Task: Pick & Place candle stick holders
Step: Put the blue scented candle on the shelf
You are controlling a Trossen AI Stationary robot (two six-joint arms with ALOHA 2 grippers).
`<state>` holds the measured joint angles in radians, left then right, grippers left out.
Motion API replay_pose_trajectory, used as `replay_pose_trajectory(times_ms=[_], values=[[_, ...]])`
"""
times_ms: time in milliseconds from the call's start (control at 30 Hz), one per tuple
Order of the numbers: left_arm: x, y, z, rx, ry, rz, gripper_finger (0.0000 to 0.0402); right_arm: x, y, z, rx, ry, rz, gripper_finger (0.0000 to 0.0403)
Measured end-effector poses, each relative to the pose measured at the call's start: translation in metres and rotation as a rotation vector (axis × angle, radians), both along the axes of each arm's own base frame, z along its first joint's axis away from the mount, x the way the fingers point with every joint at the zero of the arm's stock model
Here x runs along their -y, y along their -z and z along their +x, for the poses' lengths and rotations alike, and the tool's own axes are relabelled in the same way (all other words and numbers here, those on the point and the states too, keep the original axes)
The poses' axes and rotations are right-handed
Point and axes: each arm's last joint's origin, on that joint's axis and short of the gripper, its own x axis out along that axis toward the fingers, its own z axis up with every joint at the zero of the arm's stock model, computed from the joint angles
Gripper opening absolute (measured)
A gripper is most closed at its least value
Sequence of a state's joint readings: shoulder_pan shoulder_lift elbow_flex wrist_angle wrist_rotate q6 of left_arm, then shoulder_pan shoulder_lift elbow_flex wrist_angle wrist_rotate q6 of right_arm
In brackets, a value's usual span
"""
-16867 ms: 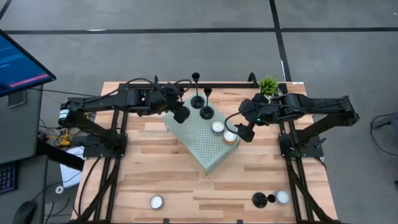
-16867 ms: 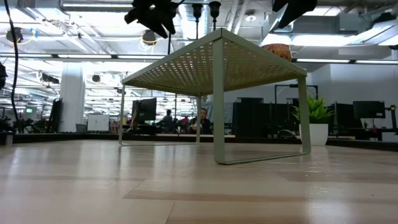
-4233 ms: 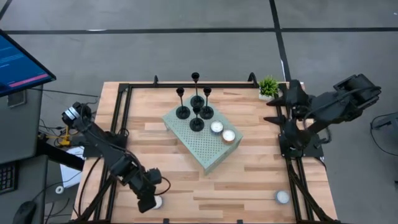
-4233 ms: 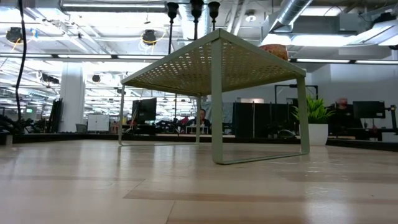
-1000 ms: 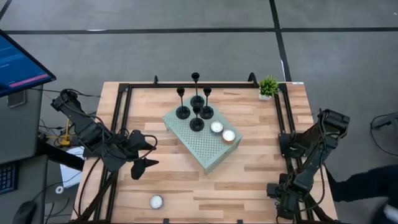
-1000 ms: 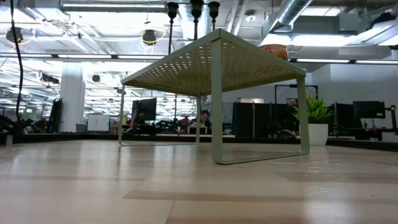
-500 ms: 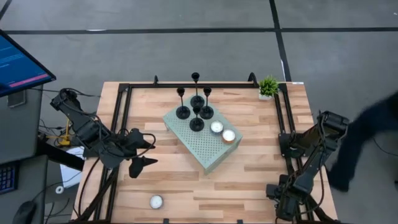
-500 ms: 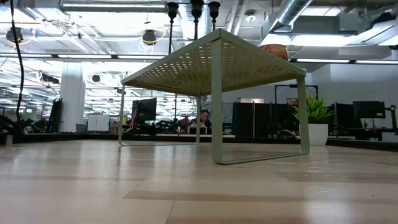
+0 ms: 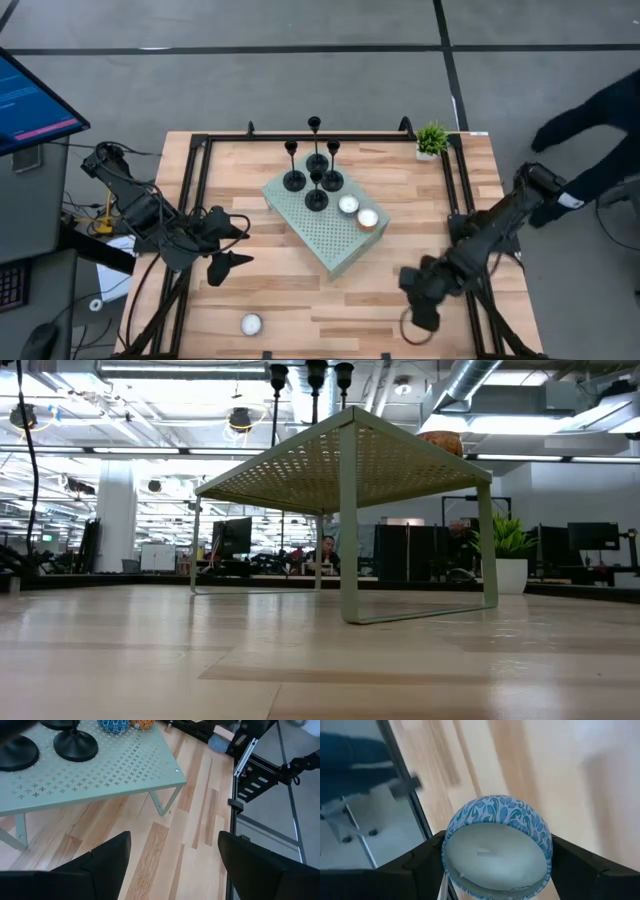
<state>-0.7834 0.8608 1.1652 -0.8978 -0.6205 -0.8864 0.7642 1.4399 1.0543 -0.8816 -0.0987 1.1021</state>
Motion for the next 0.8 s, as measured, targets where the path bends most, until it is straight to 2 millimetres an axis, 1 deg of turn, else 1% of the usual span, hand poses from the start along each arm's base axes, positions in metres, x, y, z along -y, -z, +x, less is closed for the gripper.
replay_pose_trajectory(times_ms=[167, 367, 467, 567, 667, 800], values=[[0.000, 0.000, 0.000, 0.000, 0.000, 0.000, 0.0300, 0.029, -0.053, 0.036, 0.130, 0.016, -0.052, 0.0277], [0.000, 0.000, 0.000, 0.000, 0.000, 0.000, 0.0300, 0.059, -0.093, 0.078, 0.253, 0.042, -0.097, 0.0281], [0.000, 0.000, 0.000, 0.000, 0.000, 0.000, 0.0300, 0.066, -0.101, 0.102, 0.287, 0.015, -0.121, 0.0291], [0.000, 0.000, 0.000, 0.000, 0.000, 0.000, 0.0300, 0.071, -0.106, 0.126, 0.327, -0.018, -0.156, 0.0292], [0.000, 0.000, 0.000, 0.000, 0.000, 0.000, 0.0300, 0.076, -0.103, 0.153, 0.342, -0.043, -0.197, 0.0291], [0.000, 0.000, 0.000, 0.000, 0.000, 0.000, 0.0300, 0.087, -0.093, 0.187, 0.326, -0.049, -0.224, 0.0291]])
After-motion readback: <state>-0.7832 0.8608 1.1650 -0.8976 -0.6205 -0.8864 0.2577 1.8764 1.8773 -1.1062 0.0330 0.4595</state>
